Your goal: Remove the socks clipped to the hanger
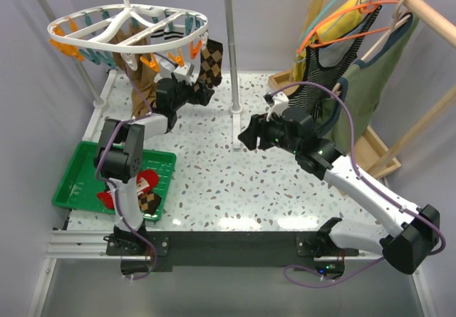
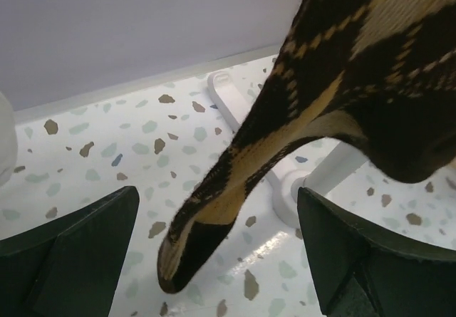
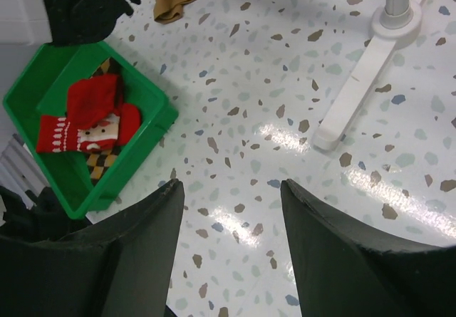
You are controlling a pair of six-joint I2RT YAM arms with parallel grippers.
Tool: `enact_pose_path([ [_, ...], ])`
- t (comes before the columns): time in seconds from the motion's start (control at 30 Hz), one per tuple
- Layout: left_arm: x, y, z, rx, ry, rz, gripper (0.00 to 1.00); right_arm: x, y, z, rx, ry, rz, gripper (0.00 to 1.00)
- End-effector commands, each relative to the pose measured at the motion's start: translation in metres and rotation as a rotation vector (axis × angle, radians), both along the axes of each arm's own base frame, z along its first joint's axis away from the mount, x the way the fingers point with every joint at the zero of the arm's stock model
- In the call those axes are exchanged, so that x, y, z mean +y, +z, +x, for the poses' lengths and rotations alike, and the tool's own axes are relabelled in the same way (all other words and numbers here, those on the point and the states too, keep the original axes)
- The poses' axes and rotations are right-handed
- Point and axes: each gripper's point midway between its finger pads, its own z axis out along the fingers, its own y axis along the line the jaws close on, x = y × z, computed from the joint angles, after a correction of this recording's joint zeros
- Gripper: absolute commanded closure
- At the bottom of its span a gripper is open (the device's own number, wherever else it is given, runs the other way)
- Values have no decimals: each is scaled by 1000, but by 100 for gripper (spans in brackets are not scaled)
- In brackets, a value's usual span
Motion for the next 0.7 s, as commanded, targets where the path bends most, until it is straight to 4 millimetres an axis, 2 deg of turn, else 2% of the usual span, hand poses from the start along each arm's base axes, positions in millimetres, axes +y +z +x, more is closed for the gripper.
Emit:
enact_pose_path([
  [0.0, 11, 20, 24, -249, -96, 111, 3, -6, 28, -11, -110, 55, 13, 39],
  [0.13, 1, 34, 12, -383, -293, 46, 4, -15, 37, -15, -153, 50, 0, 39],
  [0.17, -2, 26, 5, -383, -384, 24, 6, -17, 38, -16, -160, 47, -2, 39],
  [0.2, -4, 34, 2, -435, -430, 8, 11, -18, 39, -15, -165, 48, -5, 39],
  [0.23, -8, 28, 1, -402, -473, -50, 12, -17, 39, -16, -167, 51, -7, 39],
  [0.27, -13, 29, -8, -410, -539, -68, 14, -17, 39, -16, -171, 53, -6, 39],
  [0.3, -15, 35, -11, -453, -561, -80, 16, -17, 41, -16, -170, 54, -3, 39],
  [0.37, -20, 31, -12, -429, -609, -124, 19, -16, 42, -17, -170, 59, 1, 39],
  [0.43, -23, 31, -8, -429, -611, -132, 24, -15, 45, -19, -173, 66, 12, 39],
  [0.5, -23, 24, 0, -397, -580, -133, 37, -17, 49, -21, -177, 63, 18, 39],
  [0.57, -23, 25, 8, -401, -540, -115, 43, -19, 51, -23, -178, 60, 19, 39],
  [0.6, -23, 23, 9, -388, -529, -112, 50, -20, 53, -24, -180, 59, 23, 39],
  [0.67, -21, 27, 10, -388, -494, -118, 55, -20, 53, -25, -177, 63, 25, 39],
])
